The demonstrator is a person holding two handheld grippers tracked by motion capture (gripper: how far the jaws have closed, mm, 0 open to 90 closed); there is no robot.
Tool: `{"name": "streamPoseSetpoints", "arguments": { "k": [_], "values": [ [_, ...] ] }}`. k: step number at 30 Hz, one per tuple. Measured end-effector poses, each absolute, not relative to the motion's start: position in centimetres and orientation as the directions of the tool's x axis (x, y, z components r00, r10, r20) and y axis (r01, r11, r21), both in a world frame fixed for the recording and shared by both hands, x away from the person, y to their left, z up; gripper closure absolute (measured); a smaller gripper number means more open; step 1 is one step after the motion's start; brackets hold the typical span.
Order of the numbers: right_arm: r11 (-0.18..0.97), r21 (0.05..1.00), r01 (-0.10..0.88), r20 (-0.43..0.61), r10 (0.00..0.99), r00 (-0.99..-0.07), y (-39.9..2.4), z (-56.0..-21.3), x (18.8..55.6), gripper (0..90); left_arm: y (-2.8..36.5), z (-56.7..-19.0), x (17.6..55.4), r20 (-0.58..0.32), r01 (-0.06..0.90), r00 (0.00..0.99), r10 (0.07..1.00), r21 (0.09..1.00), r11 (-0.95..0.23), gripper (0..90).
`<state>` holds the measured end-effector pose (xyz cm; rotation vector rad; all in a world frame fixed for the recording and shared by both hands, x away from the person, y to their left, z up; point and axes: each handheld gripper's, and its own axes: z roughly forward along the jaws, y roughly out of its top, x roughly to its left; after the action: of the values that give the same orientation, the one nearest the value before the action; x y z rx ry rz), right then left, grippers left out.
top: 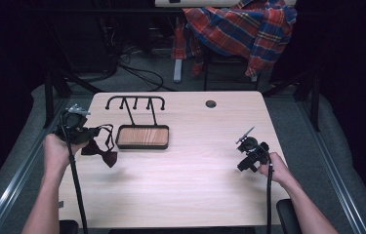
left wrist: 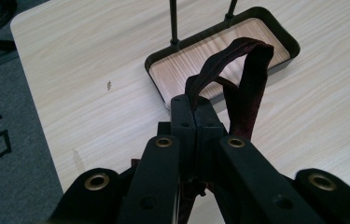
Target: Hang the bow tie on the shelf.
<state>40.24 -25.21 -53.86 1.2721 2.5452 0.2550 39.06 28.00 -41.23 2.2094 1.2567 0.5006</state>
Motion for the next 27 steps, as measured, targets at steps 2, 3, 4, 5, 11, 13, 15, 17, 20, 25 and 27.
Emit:
{"name": "streamPoseSetpoints", "arguments": {
  "k": [2, 3, 4, 5, 11, 13, 15, 17, 20, 25, 27],
  "values": [
    [0.596, 0.281, 0.752, -0.172, 0.803, -0.571, -25.2, -53.9, 40.2, 15.6, 28.1, -41.0, 39.3, 0.048, 0.665, 0.499, 0.865, 0.618, -0.418, 89.1],
    [0.595, 0.281, 0.753, -0.172, 0.803, -0.571, -25.2, -53.9, 40.2, 15.6, 28.0, -41.0, 39.3, 0.052, 0.665, 0.496, 0.867, 0.619, -0.418, 89.2],
    [0.596, 0.280, 0.753, -0.172, 0.803, -0.571, -25.2, -53.9, 40.2, 15.6, 28.0, -40.9, 39.4, 0.055, 0.664, 0.493, 0.868, 0.621, -0.416, 89.2],
    [0.596, 0.280, 0.752, -0.172, 0.802, -0.571, -25.2, -53.9, 40.2, 15.6, 28.1, -40.8, 39.5, 0.052, 0.665, 0.498, 0.865, 0.618, -0.420, 89.1],
    [0.597, 0.278, 0.753, -0.172, 0.802, -0.572, -25.2, -53.9, 40.2, 15.6, 28.1, -40.4, 39.9, 0.056, 0.662, 0.495, 0.867, 0.623, -0.417, 89.2],
    [0.596, 0.279, 0.753, -0.173, 0.802, -0.571, -25.2, -53.9, 40.2, 15.6, 28.1, -40.2, 40.0, 0.056, 0.661, 0.495, 0.867, 0.624, -0.417, 89.2],
    [0.597, 0.276, 0.753, -0.173, 0.801, -0.573, -25.2, -53.9, 40.2, 15.6, 28.1, -40.2, 40.2, 0.062, 0.657, 0.494, 0.867, 0.627, -0.419, 89.1],
    [0.595, 0.279, 0.753, -0.172, 0.803, -0.571, -25.2, -53.9, 40.2, 15.6, 28.1, -40.1, 40.3, 0.057, 0.657, 0.496, 0.867, 0.628, -0.417, 89.2],
    [0.620, 0.239, 0.747, -0.190, 0.784, -0.590, -25.2, -53.6, 40.3, 15.6, 28.1, -40.0, 40.6, 0.060, 0.655, 0.491, 0.869, 0.632, -0.414, 89.1],
    [0.623, 0.235, 0.746, -0.190, 0.783, -0.593, -25.3, -53.6, 40.4, 15.6, 28.1, -39.7, 40.9, 0.062, 0.653, 0.488, 0.870, 0.636, -0.412, 89.2],
    [0.624, 0.232, 0.746, -0.191, 0.781, -0.594, -25.3, -53.6, 40.4, 15.6, 28.1, -39.6, 41.0, 0.059, 0.651, 0.491, 0.869, 0.638, -0.411, 89.1]
  ]
}}
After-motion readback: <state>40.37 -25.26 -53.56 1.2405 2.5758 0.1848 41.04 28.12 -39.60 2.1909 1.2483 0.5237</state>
